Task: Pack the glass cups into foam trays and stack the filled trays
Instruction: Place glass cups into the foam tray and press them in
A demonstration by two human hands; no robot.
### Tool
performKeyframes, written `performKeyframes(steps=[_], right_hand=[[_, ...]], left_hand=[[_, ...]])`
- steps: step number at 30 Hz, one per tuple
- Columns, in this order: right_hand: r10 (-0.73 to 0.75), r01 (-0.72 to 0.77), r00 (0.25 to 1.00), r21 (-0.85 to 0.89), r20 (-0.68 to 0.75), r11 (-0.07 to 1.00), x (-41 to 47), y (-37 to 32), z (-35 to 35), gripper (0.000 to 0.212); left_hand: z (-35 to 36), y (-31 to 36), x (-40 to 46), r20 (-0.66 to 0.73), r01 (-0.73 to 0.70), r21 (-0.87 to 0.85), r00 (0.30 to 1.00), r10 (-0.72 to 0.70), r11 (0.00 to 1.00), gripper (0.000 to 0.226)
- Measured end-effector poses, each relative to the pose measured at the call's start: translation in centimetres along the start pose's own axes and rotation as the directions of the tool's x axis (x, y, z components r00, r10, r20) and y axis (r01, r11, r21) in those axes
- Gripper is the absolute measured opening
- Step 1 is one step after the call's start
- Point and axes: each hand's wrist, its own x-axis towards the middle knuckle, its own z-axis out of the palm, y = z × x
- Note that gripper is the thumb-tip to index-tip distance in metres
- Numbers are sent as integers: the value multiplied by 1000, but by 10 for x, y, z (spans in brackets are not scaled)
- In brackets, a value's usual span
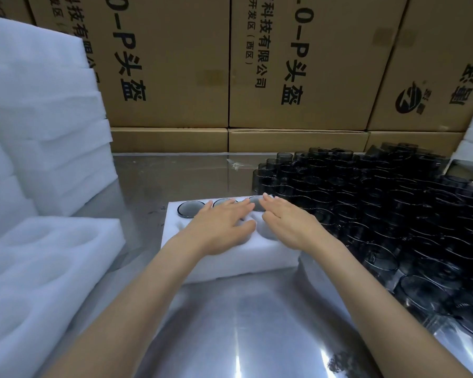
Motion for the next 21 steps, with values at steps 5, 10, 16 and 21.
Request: performKeyframes(steps=[5,10,16,21], right_hand=[[104,-85,894,61,-436,994,-11,-5,-1,43],[263,-419,773,-153,-577,895,-19,10,-14,27],[408,-497,854,-280,-322,821,-21,26,-13,19],[385,-465,795,-64,-469,883,-23,19,-22,14]], left_hand=[[-4,12,-15,-351,-88,73,930,108,993,40],[-5,8,-48,-719,-176,32,680,145,984,28],[-16,-33,-68,-749,-154,-495,574,-330,855,23],[-15,-48,-71,-673,-95,-638,550,-494,764,27]])
